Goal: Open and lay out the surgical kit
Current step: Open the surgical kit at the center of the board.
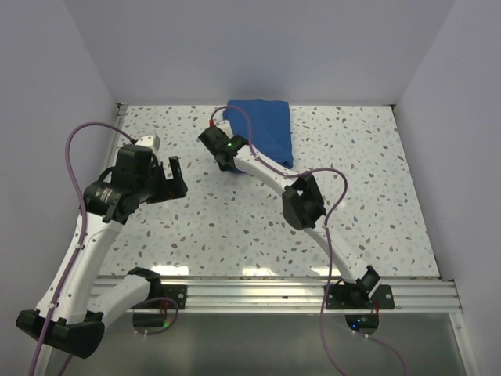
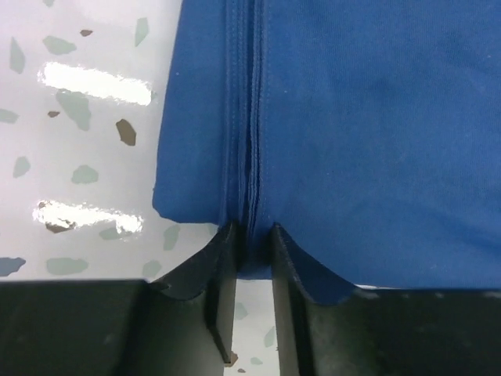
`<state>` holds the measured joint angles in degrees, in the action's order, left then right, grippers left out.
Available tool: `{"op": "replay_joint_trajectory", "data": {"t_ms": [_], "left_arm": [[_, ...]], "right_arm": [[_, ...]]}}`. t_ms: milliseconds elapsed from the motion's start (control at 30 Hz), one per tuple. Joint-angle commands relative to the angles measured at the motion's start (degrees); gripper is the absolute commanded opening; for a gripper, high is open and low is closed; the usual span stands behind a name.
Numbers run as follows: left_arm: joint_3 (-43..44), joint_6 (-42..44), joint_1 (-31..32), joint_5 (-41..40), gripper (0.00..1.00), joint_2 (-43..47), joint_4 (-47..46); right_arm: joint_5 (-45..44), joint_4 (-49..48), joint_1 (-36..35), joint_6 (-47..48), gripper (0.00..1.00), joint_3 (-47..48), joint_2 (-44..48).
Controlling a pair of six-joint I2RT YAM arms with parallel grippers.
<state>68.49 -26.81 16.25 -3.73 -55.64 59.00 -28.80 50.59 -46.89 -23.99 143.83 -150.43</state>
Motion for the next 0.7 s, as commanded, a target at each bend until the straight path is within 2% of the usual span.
{"op": "replay_joint_trajectory", "data": {"t_ms": [0,33,67,267,367,533,667], "left_arm": [[-0.46,1.67,0.89,-0.67,0.96,0.00,0.06],[-0.46,1.67,1.15,-1.02,0.96,0.09,0.32],[-0.37,1.84,1.33,-1.11,0.96,-0.08,0.32],[-0.37,1.85,1.85,-1.20,0.96,-0.88,-0.55],[0.59,1.85,1.85,-1.89,0.97,-1.40,-0.82],[3.75,1.94,1.77,-4.71,0.98,-2.63,-0.91],[4.37,1.15,1.85,-3.66,0.98,-3.78,-2.83]], "right_arm": [[-0.65,-2.51,0.31,-1.59,0.23,0.67,-0.13],[-0.73,-2.60,0.31,-1.76,0.15,0.40,-0.04],[-1.17,-2.43,0.31,-2.11,0.00,0.31,0.40],[-2.23,-2.60,0.57,-2.73,0.00,-1.09,5.66],[-4.33,-3.04,1.97,-2.73,0.00,-2.93,12.34],[-9.07,-4.36,7.42,-2.29,0.00,-13.38,28.83],[-12.24,-4.45,15.05,-0.54,0.00,-24.87,38.00]]}}
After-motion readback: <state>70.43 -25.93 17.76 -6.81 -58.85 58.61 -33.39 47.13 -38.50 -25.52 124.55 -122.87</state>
